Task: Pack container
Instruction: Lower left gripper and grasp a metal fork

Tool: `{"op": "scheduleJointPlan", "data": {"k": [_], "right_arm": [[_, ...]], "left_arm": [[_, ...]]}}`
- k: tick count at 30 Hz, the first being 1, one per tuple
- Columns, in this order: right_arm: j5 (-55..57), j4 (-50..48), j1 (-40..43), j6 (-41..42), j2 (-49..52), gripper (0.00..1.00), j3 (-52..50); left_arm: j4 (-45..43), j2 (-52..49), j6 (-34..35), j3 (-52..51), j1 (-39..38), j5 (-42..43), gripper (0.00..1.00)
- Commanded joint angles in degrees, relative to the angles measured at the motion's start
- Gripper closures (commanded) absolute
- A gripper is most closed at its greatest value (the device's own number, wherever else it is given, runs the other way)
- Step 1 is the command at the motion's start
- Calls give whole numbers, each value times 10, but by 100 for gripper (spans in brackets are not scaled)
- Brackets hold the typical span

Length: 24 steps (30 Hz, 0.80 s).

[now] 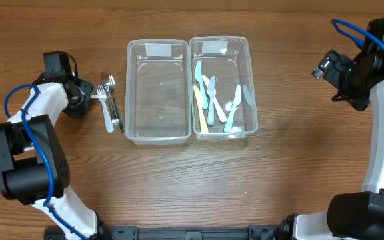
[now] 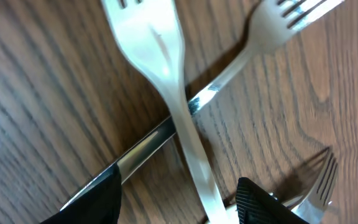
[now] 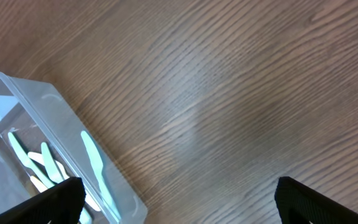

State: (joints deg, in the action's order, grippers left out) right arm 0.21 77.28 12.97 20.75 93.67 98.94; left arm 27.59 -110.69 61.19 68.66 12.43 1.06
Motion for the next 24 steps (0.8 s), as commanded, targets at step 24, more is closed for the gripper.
{"op": "scheduleJointPlan", "data": {"k": [24], "right_arm": [[-7, 28, -1, 2, -1, 0, -3]], "left_arm": [[-23, -31, 169, 2, 38, 23, 45]]}}
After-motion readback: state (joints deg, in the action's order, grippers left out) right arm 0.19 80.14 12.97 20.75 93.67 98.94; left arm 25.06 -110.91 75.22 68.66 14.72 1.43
